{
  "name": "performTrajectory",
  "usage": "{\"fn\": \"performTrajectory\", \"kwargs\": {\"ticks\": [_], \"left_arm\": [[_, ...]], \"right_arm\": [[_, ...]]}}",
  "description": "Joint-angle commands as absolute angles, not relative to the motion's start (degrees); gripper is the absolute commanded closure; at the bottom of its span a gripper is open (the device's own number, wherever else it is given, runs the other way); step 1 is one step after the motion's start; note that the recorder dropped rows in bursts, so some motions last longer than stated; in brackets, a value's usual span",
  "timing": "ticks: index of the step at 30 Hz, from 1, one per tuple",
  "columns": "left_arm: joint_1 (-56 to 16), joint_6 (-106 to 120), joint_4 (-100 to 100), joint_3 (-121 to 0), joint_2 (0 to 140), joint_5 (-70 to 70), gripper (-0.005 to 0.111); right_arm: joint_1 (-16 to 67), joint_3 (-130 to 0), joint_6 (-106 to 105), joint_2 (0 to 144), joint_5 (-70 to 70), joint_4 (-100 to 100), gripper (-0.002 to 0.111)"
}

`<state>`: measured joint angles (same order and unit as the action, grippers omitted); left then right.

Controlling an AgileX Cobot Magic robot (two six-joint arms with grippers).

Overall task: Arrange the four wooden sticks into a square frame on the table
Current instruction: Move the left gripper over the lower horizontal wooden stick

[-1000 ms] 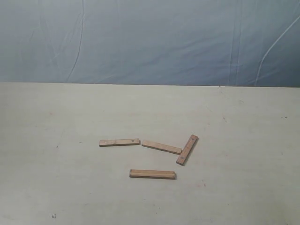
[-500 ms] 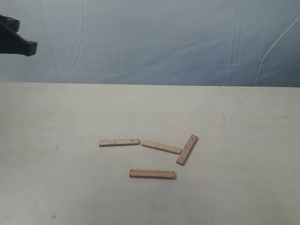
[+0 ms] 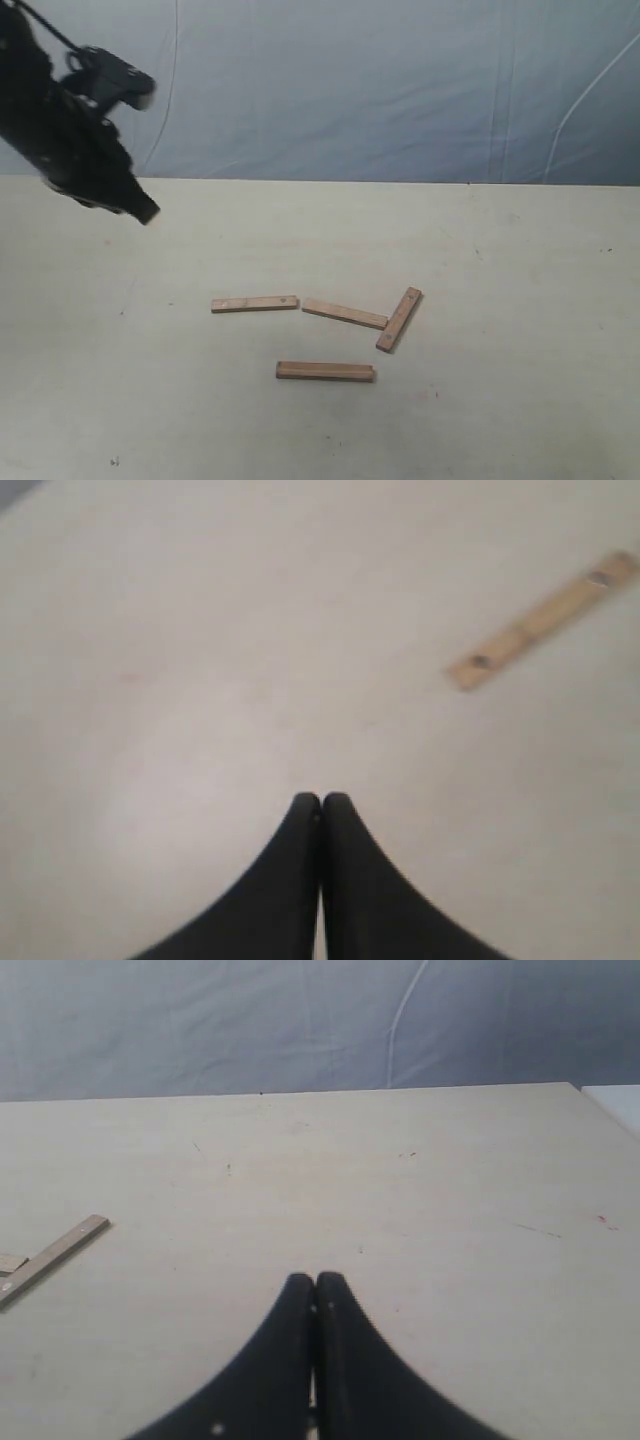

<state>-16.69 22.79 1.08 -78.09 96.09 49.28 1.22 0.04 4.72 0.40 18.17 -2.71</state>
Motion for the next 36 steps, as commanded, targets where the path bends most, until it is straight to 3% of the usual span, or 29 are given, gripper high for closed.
{"fn": "performTrajectory", "kwargs": {"ticks": [1,7,15,18,29,36], "left_arm": [[-24.9,30.9,-3.3,-80.1,98.7,53.9,0.107],[-35.7,41.5,-3.3,-80.1,101.6,53.9,0.1],[-43.6,49.6,-3.4,-80.1,110.0,49.8,0.066],[-44.4,49.6,-3.2,-80.1,113.5,48.1,0.059],[-44.5,49.6,-2.8,-80.2,120.5,40.1,0.057],[-44.3,46.6,-3.0,-85.2,124.3,44.0,0.057]], "right_arm": [[1.4,0.0,4.7,0.0,17.6,-2.8,0.109],[1.4,0.0,4.7,0.0,17.6,-2.8,0.109],[1.4,0.0,4.7,0.0,17.6,-2.8,0.109],[1.4,0.0,4.7,0.0,17.6,-2.8,0.109],[1.4,0.0,4.8,0.0,17.6,-2.8,0.109],[1.4,0.0,4.8,0.0,17.6,-2.8,0.109]]}}
